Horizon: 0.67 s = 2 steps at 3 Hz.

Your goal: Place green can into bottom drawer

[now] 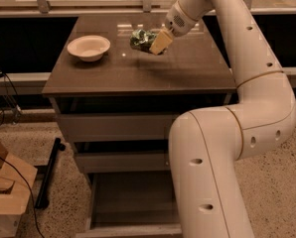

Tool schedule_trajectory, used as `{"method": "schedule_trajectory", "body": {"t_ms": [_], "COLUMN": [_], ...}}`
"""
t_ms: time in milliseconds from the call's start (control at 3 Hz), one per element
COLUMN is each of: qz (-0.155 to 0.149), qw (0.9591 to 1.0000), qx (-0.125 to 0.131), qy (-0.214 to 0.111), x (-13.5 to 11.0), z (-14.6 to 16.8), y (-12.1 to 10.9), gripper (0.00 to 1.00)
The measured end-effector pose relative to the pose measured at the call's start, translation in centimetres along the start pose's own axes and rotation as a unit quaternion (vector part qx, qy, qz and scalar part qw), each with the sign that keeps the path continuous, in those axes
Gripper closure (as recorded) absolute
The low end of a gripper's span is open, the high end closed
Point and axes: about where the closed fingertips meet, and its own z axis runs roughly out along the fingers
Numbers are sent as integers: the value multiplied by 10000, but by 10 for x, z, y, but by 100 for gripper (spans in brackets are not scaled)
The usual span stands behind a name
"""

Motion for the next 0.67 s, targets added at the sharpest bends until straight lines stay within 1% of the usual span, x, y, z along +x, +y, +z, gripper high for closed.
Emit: {"method": "schedule_trajectory", "body": {"t_ms": [333, 667], "qz": [-34, 21], "qw": [9997, 9991], "qx": [2, 23], "qy": [244, 423], "x": [5, 12], "z": [0, -14], "y": [4, 9], "gripper": [100, 100]}}
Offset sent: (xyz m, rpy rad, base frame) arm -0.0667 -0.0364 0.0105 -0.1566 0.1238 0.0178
